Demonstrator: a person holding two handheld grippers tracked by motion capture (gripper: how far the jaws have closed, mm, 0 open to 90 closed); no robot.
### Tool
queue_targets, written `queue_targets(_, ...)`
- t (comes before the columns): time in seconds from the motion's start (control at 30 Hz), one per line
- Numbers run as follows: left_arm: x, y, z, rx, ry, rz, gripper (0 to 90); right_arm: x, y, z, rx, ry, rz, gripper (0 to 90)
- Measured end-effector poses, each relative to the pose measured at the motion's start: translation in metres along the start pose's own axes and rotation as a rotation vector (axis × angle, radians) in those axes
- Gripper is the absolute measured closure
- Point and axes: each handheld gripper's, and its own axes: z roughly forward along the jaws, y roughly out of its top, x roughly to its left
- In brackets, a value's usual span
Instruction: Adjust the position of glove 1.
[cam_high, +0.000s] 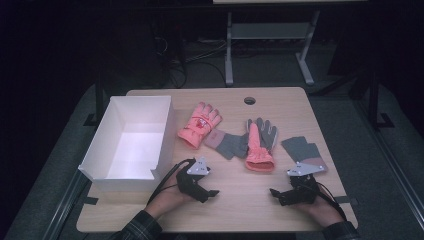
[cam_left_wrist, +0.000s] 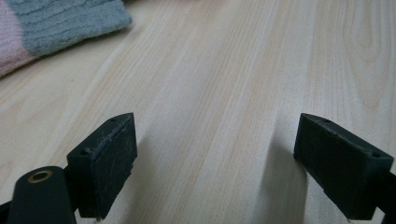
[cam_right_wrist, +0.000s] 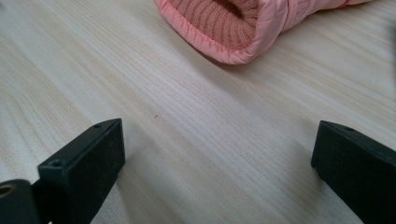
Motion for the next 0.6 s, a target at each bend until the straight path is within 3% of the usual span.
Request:
queue_targets(0.23,-0.001,0.0,0.0,0.005,0.009,0.0,12.5,-0.001,0.002,-0.002,0.036,0.0,-0.003,3.0)
queue_targets(0.27,-0.001,0.0,0.0,0.005,0.01,0.0,12.5,-0.001,0.003,-0.003,0.048,-0.003,-0.005,5.4)
queue_targets(0.3,-0.002,-0.001,-0.002,0.005,0.01,-0.002,12.5,0.0,0.006,-0.006,0.066,0.001,-0.002,14.8)
queue_targets(0.37,-0.003,-0.003,-0.003,0.002,0.01,-0.008,12.5,-0.001,0.01,-0.009,0.087,0.009,-0.005,15.8)
queue_targets(0.6,-0.006,-0.005,-0.005,0.0,0.019,-0.018,12.5,-0.008,0.021,-0.024,0.035,-0.024,0.02,26.5)
